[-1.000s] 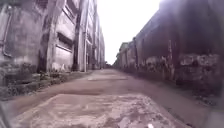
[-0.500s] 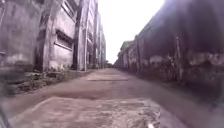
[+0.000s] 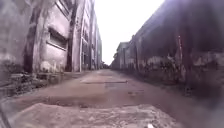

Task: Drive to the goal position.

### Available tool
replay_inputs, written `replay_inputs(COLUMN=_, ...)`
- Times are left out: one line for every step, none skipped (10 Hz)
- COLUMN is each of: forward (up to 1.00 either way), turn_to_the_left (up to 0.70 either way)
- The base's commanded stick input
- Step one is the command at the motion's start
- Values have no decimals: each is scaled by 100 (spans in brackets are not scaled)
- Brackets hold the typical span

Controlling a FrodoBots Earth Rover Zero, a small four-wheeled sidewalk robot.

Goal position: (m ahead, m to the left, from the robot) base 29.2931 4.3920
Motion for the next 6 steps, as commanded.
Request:
replay_inputs(forward=70, turn_to_the_left=0)
replay_inputs(forward=70, turn_to_the_left=0)
replay_inputs(forward=70, turn_to_the_left=0)
replay_inputs(forward=70, turn_to_the_left=0)
replay_inputs(forward=70, turn_to_the_left=0)
replay_inputs(forward=70, turn_to_the_left=0)
